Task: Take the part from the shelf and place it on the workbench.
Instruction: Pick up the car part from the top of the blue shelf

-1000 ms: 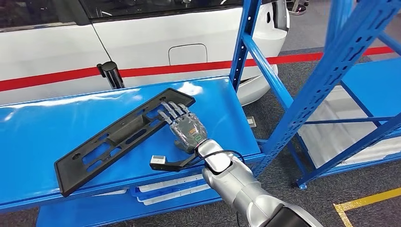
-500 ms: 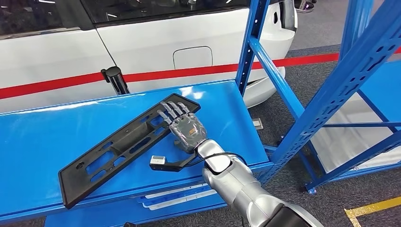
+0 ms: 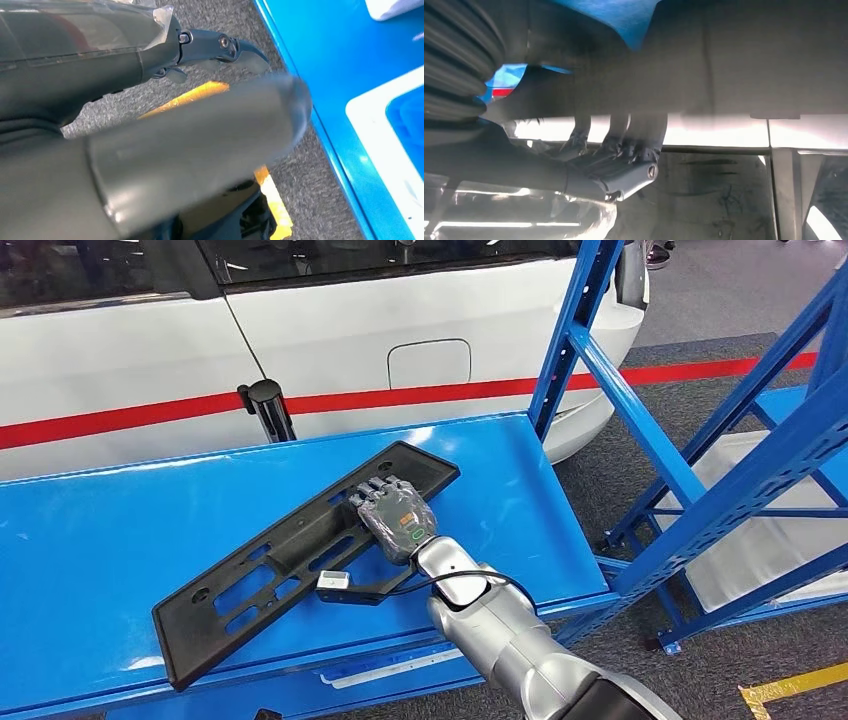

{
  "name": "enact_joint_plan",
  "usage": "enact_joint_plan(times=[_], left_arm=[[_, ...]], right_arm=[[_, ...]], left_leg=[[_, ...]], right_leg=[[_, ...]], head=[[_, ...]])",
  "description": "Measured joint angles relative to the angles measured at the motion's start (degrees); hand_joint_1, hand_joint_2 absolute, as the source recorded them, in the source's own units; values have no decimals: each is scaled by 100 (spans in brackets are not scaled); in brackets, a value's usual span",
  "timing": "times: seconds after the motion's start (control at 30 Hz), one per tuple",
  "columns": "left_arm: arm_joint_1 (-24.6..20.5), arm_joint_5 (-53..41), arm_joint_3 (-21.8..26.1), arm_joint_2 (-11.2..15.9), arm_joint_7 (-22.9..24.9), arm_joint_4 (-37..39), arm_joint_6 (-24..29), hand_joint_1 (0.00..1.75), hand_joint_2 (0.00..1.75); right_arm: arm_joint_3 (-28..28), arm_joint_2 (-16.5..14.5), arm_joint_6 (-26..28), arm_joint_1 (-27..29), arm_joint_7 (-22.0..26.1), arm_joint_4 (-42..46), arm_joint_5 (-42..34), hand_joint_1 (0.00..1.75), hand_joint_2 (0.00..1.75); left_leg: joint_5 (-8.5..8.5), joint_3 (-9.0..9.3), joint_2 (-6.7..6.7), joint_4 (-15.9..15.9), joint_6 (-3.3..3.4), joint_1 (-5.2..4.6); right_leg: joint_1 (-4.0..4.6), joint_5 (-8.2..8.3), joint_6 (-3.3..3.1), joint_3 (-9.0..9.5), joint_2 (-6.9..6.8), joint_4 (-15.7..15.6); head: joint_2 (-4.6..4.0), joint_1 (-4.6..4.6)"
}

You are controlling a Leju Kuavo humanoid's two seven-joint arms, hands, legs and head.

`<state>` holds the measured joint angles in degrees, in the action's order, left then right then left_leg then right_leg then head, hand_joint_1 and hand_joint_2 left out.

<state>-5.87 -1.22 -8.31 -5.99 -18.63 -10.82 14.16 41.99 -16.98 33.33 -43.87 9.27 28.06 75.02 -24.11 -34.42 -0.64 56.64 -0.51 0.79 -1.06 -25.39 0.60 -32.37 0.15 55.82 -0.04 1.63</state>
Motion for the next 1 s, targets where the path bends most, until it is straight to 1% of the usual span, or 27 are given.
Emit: enact_joint_plan(times=[0.13, 0.27, 0.33, 0.37, 0.4, 0.47, 0.53, 0.8, 0.87, 0.93, 0.97, 1.0], left_arm=[[0, 0, 0, 0, -5, 0, 1, 0, 175], [0, 2, 4, -2, -84, 0, -4, 0, 175], [-1, 6, 14, -3, -183, -1, -2, 0, 87], [-1, 10, 23, -3, -171, -1, 4, 0, 44], [-2, 7, 35, -3, -59, 0, 27, 0, 0], [-2, -8, 54, -5, 250, 0, 59, 0, 0], [-3, -23, 59, -8, 380, 0, 68, 0, 0], [-3, -43, 61, -11, 431, 0, 63, 0, 0], [-3, -72, 60, -10, 477, 0, 61, 0, 0], [-4, -116, 59, -9, 519, 0, 86, 0, 0], [-7, -142, 59, -14, 533, 0, 104, 0, 0], [-10, -160, 59, -21, 541, 0, 122, 0, 0]], right_arm=[[-1, 1, 0, -1, 0, 0, -1, 175, 175], [-2, 3, 2, -4, 4, 2, -8, 175, 175], [-3, 9, 2, -6, 10, 15, -14, 175, 175], [-5, 13, 2, -5, 14, 27, -16, 175, 175], [-7, 17, -7, -3, 15, 42, -15, 175, 175], [-10, 22, -24, 2, 15, 60, -8, 175, 175], [-11, 25, -33, 4, 15, 63, -5, 175, 175], [-11, 26, -33, 5, 15, 63, -6, 175, 175], [-11, 25, -33, 8, 15, 63, -9, 175, 175], [-11, 21, -32, 10, 14, 65, -13, 175, 175], [-12, 23, -32, 11, 13, 68, -15, 175, 175], [-14, 26, -31, 11, 11, 72, -17, 175, 175]], left_leg=[[-1, 0, 0, 0, 2, -2], [-3, 2, 2, 0, 33, -13], [-4, 3, 0, 1, 54, -20], [-5, 3, 0, 2, 66, -23], [-5, 3, 0, 4, 76, -26], [-6, 6, 1, 5, 79, -21], [-6, 10, 2, 5, 79, -12], [-5, 12, 4, 5, 78, 2], [-26, 4, 5, 26, 117, -10], [-23, 7, 5, 34, 190, -19], [5, 24, 14, 4, 223, -5], [39, 39, 23, -31, 254, 8]], right_leg=[[-2, 1, 1, 1, 0, -3], [-12, 10, 18, 8, 0, -18], [-18, 14, 27, 16, -1, -30], [-23, 17, 61, 20, -2, -37], [-26, 19, 94, 23, -3, -41], [-26, 22, 156, 23, -2, -44], [-21, 22, 157, 21, -2, -42], [-7, 20, 156, 20, -2, -39], [-44, 28, 194, 25, -1, -55], [-87, 48, 266, 39, -1, -78], [-93, 24, 282, 30, -3, -48], [-85, -50, 271, -14, -5, 53]], head=[[1, -1], [2, 4], [1, 2], [1, 1], [1, 2], [1, 4], [1, 5], [0, 4], [0, 8], [1, 8], [1, 6], [1, 2]])
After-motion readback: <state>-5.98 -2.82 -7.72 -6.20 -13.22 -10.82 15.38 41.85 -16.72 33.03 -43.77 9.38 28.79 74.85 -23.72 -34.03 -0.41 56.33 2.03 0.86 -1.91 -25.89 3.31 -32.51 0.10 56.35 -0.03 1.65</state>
